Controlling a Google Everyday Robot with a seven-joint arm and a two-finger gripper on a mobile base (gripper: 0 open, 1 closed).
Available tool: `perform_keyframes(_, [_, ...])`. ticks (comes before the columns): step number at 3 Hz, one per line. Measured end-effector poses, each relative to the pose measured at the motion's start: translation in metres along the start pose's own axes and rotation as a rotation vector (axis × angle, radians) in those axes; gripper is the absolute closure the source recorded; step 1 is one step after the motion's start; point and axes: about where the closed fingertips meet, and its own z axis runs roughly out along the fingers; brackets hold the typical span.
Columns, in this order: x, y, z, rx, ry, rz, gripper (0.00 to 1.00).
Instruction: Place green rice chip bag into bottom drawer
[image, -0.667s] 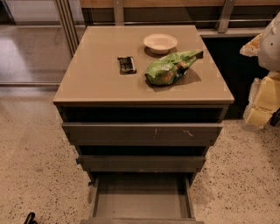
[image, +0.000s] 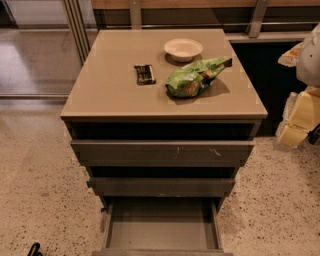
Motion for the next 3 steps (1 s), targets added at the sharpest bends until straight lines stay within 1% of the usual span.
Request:
perform_keyframes(1, [0.018, -0.018, 0.041, 0.049, -0.067, 0.051, 0.00])
perform_keyframes(2, [0.018, -0.060, 0.078, 0.082, -0.144, 0.041, 0.00])
perform_keyframes(3, [0.000, -0.109, 0.113, 0.087, -0.224, -0.025, 0.00])
